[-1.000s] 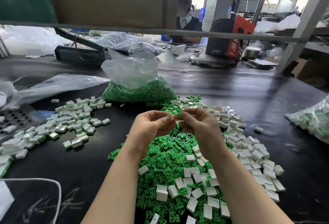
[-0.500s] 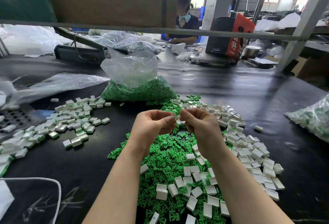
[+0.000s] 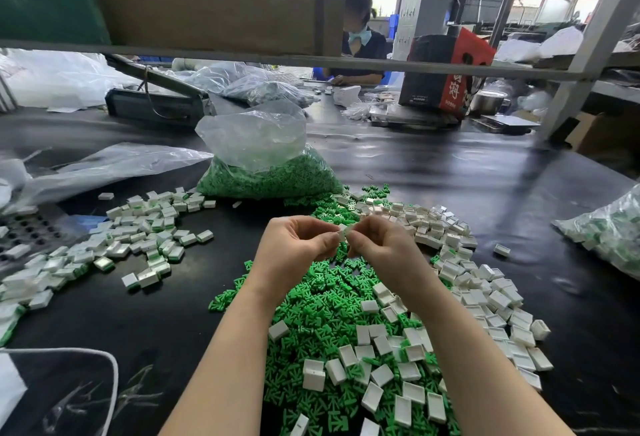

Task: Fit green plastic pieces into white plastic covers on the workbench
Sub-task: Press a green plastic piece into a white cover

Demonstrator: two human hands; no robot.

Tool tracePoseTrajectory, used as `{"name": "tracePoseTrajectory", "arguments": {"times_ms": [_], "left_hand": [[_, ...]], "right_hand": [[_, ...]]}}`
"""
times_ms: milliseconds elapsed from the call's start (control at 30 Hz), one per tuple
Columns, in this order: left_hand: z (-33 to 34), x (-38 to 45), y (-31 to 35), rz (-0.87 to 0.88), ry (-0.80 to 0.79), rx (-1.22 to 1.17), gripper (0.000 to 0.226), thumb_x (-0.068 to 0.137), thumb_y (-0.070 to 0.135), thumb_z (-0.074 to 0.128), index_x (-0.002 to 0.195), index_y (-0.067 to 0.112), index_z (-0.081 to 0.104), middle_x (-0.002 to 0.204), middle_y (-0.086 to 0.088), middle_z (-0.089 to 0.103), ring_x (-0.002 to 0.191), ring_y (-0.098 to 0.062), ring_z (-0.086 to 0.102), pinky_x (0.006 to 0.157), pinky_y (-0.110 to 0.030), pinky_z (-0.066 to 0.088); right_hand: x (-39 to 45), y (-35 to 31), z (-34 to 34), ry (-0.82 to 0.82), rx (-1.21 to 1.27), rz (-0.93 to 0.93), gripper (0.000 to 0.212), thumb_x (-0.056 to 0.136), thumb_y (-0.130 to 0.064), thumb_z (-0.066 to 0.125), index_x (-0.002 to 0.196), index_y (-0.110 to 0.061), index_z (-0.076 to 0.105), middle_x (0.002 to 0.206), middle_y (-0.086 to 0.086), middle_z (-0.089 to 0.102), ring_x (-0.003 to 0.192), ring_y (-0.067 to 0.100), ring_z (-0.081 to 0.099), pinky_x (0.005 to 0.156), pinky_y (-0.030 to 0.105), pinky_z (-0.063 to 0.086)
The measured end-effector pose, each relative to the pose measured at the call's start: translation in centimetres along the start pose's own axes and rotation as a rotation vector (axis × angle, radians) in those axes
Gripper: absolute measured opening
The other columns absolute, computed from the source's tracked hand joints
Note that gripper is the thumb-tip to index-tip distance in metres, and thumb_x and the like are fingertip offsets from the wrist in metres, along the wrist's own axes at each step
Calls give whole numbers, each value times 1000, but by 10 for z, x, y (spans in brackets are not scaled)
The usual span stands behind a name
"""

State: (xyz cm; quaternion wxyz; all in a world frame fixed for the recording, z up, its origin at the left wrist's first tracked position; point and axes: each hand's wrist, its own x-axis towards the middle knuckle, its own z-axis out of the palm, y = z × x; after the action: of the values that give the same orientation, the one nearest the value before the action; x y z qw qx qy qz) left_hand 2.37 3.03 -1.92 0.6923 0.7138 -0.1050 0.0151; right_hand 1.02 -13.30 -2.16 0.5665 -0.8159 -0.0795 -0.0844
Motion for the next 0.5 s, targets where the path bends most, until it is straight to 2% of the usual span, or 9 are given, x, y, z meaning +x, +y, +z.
{"name": "tracePoseTrajectory", "arguments": {"times_ms": [67, 100, 167, 267, 333, 500], "left_hand": [[0, 0, -1, 16, -25, 69, 11, 82, 5, 75, 79, 15, 76, 69, -6, 74, 62, -10, 67, 61, -19, 54], [0, 1, -3, 20, -33, 94, 11, 82, 6, 75, 79, 16, 76, 69, -5, 74, 61, -9, 67, 61, -20, 55], [-2, 1, -5, 23, -47, 148, 10, 82, 8, 75, 80, 18, 75, 71, -5, 74, 63, -10, 67, 66, -25, 57], [-4, 2, -7, 9, -92, 194, 7, 86, 10, 73, 84, 17, 72, 72, -2, 72, 64, -7, 64, 68, -23, 55], [-4, 2, -8, -44, -143, 216, 5, 91, 12, 67, 86, 14, 68, 69, 1, 68, 61, -6, 59, 64, -22, 51], [-4, 1, -14, -156, -287, 321, 25, 100, 22, 52, 77, 13, 59, 55, 5, 52, 49, -7, 44, 52, -20, 36]], "right_hand": [[0, 3, 0, -72, -120, 14, 14, 97, -17, 57, 88, -9, 61, 73, 9, 62, 62, 17, 53, 57, 26, 43], [0, 4, -1, -103, -165, 19, 17, 99, -18, 54, 85, -10, 60, 69, 6, 59, 60, 14, 50, 56, 25, 39], [0, 4, -2, -146, -200, 24, 22, 99, -17, 52, 81, -7, 59, 67, 6, 56, 61, 15, 49, 58, 30, 38], [0, 3, -2, -179, -121, 19, 24, 99, -12, 52, 77, -6, 60, 65, 4, 55, 61, 15, 49, 62, 31, 40], [-1, 2, -1, -198, -77, 7, 26, 98, -9, 52, 73, -9, 59, 62, 4, 53, 59, 15, 48, 63, 33, 40], [-2, 7, 1, -235, -37, 22, 27, 99, -9, 51, 73, -9, 59, 66, 11, 54, 63, 22, 49, 65, 40, 41]]}}
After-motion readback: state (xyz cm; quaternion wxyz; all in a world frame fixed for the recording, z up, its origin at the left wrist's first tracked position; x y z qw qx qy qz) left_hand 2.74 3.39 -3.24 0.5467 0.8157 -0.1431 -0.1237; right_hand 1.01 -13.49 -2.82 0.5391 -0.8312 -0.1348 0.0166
